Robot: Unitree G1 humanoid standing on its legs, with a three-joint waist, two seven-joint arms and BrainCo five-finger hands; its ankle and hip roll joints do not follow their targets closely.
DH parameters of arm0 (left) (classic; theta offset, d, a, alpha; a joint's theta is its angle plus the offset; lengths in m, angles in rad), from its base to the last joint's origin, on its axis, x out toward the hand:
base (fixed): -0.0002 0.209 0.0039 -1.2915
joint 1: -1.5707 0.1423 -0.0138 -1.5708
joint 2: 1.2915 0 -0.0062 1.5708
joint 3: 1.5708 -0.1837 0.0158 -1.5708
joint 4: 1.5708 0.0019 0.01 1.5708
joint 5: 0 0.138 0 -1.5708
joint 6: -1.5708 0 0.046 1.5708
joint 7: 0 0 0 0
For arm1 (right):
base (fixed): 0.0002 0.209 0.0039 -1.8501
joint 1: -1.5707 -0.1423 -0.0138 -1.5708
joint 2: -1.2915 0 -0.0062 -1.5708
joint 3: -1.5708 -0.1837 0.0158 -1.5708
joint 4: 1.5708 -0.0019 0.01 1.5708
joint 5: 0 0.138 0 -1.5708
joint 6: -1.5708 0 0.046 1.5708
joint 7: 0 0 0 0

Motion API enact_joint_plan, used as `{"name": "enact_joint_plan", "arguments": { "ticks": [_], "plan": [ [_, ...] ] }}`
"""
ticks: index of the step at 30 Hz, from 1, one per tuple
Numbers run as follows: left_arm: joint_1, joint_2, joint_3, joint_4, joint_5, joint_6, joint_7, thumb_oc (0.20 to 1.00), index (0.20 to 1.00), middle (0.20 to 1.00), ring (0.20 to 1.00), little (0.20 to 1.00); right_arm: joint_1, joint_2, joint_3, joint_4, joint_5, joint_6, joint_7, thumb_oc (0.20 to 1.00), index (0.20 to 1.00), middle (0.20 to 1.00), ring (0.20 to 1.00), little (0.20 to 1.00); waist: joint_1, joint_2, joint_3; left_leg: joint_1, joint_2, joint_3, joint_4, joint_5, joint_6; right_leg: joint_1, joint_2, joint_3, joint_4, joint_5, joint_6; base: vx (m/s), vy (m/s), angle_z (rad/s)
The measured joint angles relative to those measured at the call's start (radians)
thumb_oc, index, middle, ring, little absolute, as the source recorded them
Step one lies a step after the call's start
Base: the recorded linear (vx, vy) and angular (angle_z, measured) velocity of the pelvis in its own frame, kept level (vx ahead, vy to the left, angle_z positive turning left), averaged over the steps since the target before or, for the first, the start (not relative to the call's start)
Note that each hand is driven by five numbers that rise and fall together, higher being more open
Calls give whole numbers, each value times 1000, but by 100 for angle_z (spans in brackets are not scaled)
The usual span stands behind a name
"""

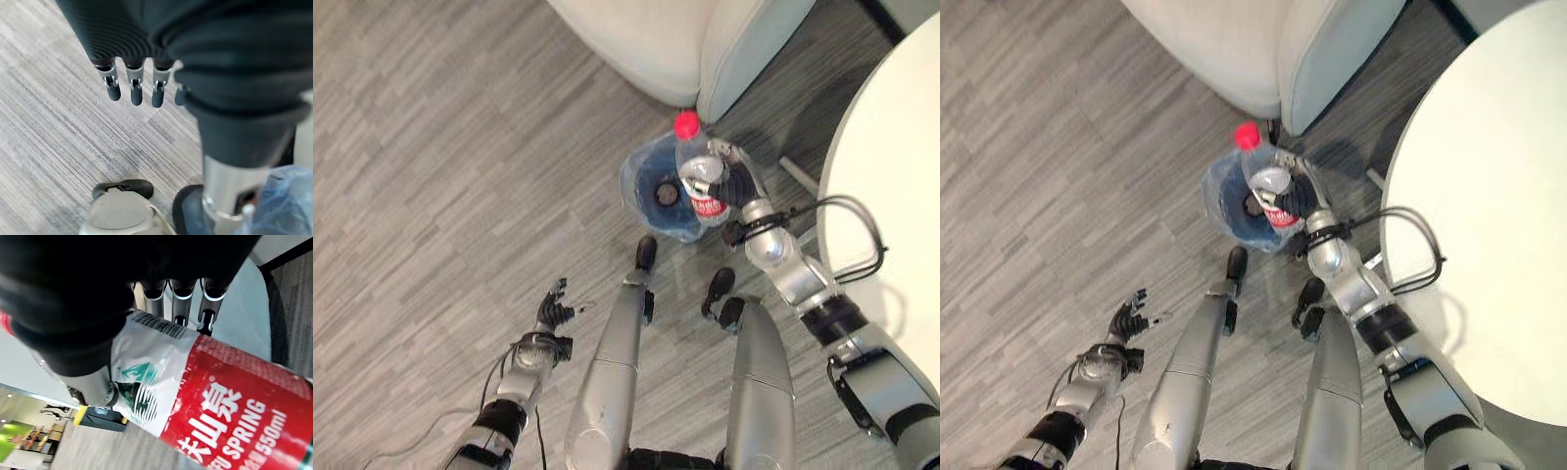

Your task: Gather garbage on tea table into small bin, then transfer packed bag to large trash can.

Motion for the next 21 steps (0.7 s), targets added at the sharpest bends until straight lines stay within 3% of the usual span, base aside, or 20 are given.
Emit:
{"name": "enact_joint_plan", "arguments": {
  "ticks": [5, 13, 15, 16, 21],
  "plan": [
    [-63, 15, -28, -24, -5, -10, 17, 1000, 1000, 1000, 1000, 1000, -120, -1, -8, 102, 14, 20, -25, 200, 200, 200, 200, 200, 7, 0, 0, -171, -11, -13, 60, 1, 0, -169, -26, -8, 86, -18, -20, 35, 3, 20],
    [-59, 15, -87, -43, -68, -17, 24, 1000, 1000, 1000, 1000, 1000, -299, 26, -7, 266, 119, 36, -94, 200, 200, 200, 200, 200, 48, 3, -1, -220, -52, -27, 90, 8, -5, -210, -70, -11, 145, -47, -35, 43, -10, 18],
    [-60, 15, -103, -44, -70, -18, 25, 1000, 1000, 1000, 1000, 1000, -336, 32, 12, 354, 120, 39, -101, 576, 576, 576, 576, 576, 51, 4, -2, -223, -61, -28, 91, 8, -5, -211, -78, -12, 150, -53, -34, 20, -24, 15],
    [-61, 16, -102, -44, -70, -19, 25, 1000, 1000, 1000, 1000, 1000, -344, 27, 33, 377, 123, 40, -102, 1000, 1000, 1000, 1000, 1000, 54, 4, -2, -224, -62, -28, 92, 8, -5, -211, -79, -12, 150, -53, -34, 0, 0, 0],
    [-63, 24, -102, -53, -70, -23, 40, 1000, 1000, 1000, 1000, 1000, -325, 27, 43, 472, 122, 45, -104, 1000, 1000, 1000, 1000, 1000, 62, 3, -6, -224, -63, -30, 82, 1, 1, -211, -78, -11, 142, -61, -39, 0, 0, 0]
  ]
}}
